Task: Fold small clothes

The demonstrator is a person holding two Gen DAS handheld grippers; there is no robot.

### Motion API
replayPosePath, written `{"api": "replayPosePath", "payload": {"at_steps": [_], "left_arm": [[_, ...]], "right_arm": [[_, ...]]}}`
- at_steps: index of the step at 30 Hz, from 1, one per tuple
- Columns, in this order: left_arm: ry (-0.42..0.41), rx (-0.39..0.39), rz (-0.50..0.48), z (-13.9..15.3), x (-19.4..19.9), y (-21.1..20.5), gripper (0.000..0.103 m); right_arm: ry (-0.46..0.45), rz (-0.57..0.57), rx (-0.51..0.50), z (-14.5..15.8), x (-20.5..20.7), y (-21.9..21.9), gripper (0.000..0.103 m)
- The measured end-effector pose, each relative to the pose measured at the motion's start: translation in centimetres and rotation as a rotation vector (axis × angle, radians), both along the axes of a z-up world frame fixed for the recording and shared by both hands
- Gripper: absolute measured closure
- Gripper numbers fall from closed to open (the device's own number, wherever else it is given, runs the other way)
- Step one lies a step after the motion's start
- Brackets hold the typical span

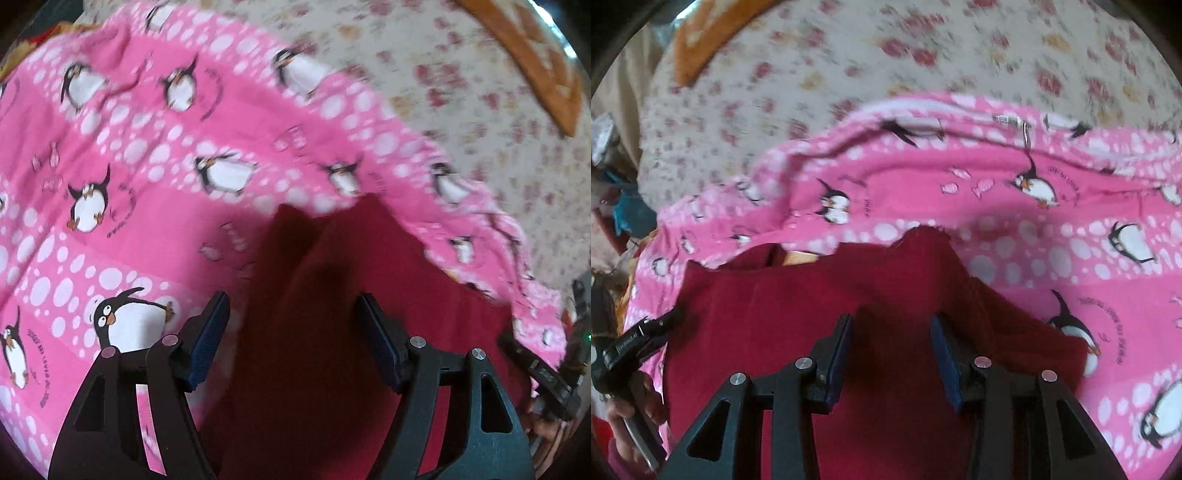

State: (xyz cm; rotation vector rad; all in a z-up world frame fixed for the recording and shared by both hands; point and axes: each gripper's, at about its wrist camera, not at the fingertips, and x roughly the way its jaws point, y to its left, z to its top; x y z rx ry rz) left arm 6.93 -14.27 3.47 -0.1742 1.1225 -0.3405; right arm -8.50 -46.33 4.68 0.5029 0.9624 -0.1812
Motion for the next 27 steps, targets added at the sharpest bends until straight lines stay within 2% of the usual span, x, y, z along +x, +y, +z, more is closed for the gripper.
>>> {"api": "replayPosePath", "payload": {"at_steps": [2, 4, 9, 12, 15, 19, 22, 25, 26, 27], "left_arm": [[0.012, -0.035, 0.015, -0.4, 0.2, 0.4, 0.031], [0.0, -0.036, 0.012, 0.0, -0.1, 0.6, 0.031], [-0.02, -0.059, -0.019, 1.9, -1.8, 1.7, 0.031], [-0.03, -0.103, -0.041, 3.3, -3.7, 2.7, 0.031], [-0.034, -0.138, -0.073, 4.4, -6.2, 3.5, 0.031], [-0.053, -0.125, -0.125, 5.3, -9.2, 3.0, 0.031], [-0.043, -0.098, -0.171, 5.4, -11.6, 2.7, 0.031], [-0.04, -0.079, -0.223, 5.3, -14.2, 2.5, 0.031], [-0.05, -0.067, -0.236, 5.3, -15.0, 2.5, 0.031], [-0.065, -0.052, -0.246, 5.2, -15.9, 2.5, 0.031]], "right_arm": [[0.0, -0.001, -0.006, -0.4, 0.4, -0.2, 0.062], [-0.001, -0.011, -0.006, -0.2, 0.2, -0.2, 0.062], [-0.046, -0.016, 0.001, 2.6, -2.9, 0.5, 0.06], [-0.046, 0.02, -0.041, 4.4, -5.6, 1.9, 0.056], [-0.047, 0.103, -0.077, 5.4, -8.7, 4.0, 0.055], [-0.02, 0.134, -0.102, 4.3, -10.4, 5.3, 0.055], [0.012, 0.114, -0.075, 2.7, -10.3, 5.0, 0.054], [-0.004, 0.097, -0.112, 3.8, -11.3, 5.8, 0.054], [-0.019, 0.095, -0.115, 4.2, -11.7, 6.2, 0.051], [-0.041, 0.096, -0.107, 4.6, -12.4, 6.5, 0.043]]}}
